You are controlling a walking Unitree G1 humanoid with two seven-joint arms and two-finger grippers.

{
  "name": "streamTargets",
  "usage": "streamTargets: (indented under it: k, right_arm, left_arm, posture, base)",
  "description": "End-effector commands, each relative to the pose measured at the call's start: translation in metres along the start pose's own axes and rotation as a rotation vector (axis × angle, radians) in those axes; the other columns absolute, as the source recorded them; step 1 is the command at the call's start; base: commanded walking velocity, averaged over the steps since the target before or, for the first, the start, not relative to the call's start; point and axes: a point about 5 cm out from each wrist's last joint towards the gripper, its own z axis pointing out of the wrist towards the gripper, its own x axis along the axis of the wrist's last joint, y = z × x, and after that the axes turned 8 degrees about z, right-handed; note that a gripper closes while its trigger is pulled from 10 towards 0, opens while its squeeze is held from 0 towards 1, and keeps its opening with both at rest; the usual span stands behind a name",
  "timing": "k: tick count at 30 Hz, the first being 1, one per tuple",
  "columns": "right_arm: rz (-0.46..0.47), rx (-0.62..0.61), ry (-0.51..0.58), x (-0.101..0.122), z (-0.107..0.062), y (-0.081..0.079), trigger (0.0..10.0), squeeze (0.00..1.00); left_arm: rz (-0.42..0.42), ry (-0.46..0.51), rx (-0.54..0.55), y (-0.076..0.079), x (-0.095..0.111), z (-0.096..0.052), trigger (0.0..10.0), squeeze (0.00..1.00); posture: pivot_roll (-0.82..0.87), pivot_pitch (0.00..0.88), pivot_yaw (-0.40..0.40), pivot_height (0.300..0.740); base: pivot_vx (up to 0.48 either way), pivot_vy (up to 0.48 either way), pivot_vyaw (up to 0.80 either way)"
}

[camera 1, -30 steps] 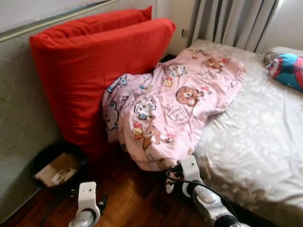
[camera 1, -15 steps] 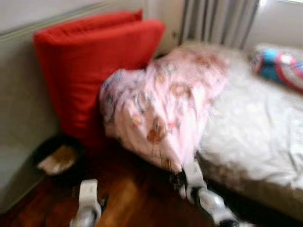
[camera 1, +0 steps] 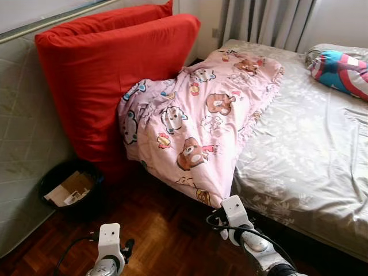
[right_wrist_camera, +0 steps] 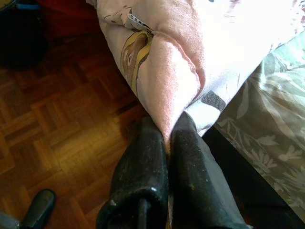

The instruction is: Clean up the room

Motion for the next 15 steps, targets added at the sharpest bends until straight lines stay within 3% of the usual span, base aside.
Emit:
streamTargets:
  k: [1,4,5,6,8,15]
  right_arm:
    - [-0.006,0.005,-0.023,-0.0041,-0.0004,-0.002,10.0,0.0]
    - [-0.026,0.016,-0.038,-0.0052,-0.0005,-0.0022,10.0,0.0]
    - [-0.03,0.019,-0.045,-0.006,-0.0006,-0.0023,10.0,0.12]
    - [-0.03,0.019,-0.045,-0.006,-0.0006,-0.0023,10.0,0.12]
    - [-0.053,0.034,-0.062,-0.0086,-0.001,-0.0037,10.0,1.0]
    - [-0.127,0.052,-0.094,-0.0134,-0.0018,-0.0063,10.0,1.0]
  left_arm:
    - [0.014,-0.025,-0.007,-0.0004,-0.0041,-0.0008,10.0,0.0]
    - [0.016,-0.026,-0.009,-0.0001,-0.0041,-0.0007,10.0,0.0]
    - [0.018,-0.027,-0.01,0.0001,-0.0041,-0.0006,10.0,0.0]
    - [0.018,-0.027,-0.01,0.0001,-0.0041,-0.0006,10.0,0.0]
    - [0.019,-0.028,-0.012,0.0003,-0.004,-0.0005,10.0,0.0]
    - [0.02,-0.03,-0.014,0.0006,-0.004,-0.0005,10.0,0.0]
  posture:
    - [-0.05,0.062,-0.007,0.74]
    - [-0.05,0.062,-0.008,0.74]
    - [-0.05,0.062,-0.007,0.74]
    - [-0.05,0.062,-0.007,0.74]
    - [-0.05,0.061,-0.007,0.74]
    - [-0.05,0.061,-0.007,0.74]
  base:
    - [0.0,0.0,0.0]
    - [0.0,0.0,0.0]
    - [0.0,0.0,0.0]
    - [0.0,0.0,0.0]
    - [0.0,0.0,0.0]
    - [0.0,0.0,0.0]
